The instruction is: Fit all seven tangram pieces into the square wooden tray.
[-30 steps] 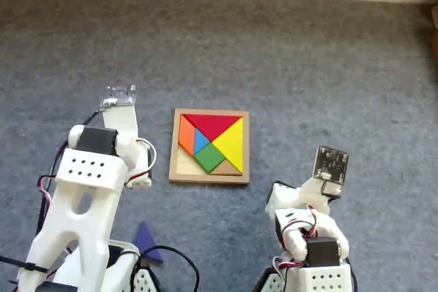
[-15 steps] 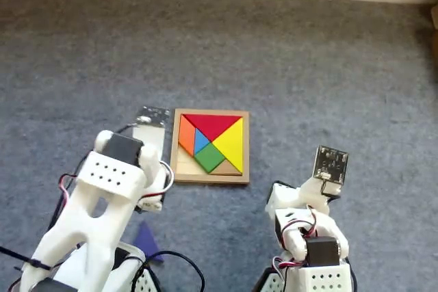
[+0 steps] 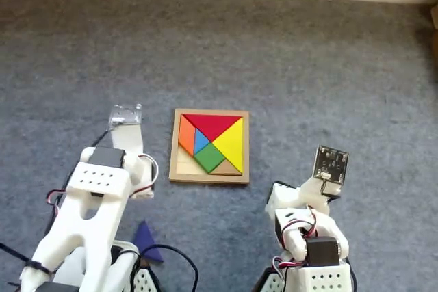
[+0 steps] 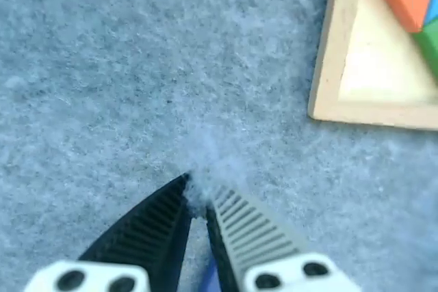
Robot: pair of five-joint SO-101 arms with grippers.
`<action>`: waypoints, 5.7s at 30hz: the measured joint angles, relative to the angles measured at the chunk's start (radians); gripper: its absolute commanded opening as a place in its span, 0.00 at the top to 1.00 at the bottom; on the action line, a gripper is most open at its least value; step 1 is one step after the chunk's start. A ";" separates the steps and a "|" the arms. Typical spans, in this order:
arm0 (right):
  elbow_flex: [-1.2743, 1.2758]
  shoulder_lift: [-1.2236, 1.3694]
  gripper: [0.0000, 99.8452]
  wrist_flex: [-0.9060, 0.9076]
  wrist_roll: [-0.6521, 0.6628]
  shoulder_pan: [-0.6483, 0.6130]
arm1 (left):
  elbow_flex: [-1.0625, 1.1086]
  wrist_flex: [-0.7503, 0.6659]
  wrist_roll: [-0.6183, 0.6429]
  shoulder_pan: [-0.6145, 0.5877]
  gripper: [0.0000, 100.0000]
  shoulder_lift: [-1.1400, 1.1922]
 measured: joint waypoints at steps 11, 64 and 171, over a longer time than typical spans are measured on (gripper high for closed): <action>0.000 0.000 0.99 0.000 0.000 0.000 | 0.198 -0.066 0.008 -0.020 0.99 -0.450; 0.000 0.000 0.99 0.000 0.000 0.044 | 0.637 -0.077 0.006 -0.341 0.99 -1.151; -0.661 1.409 0.72 -0.222 0.618 -0.683 | 0.638 -0.077 0.006 -0.342 0.99 -1.151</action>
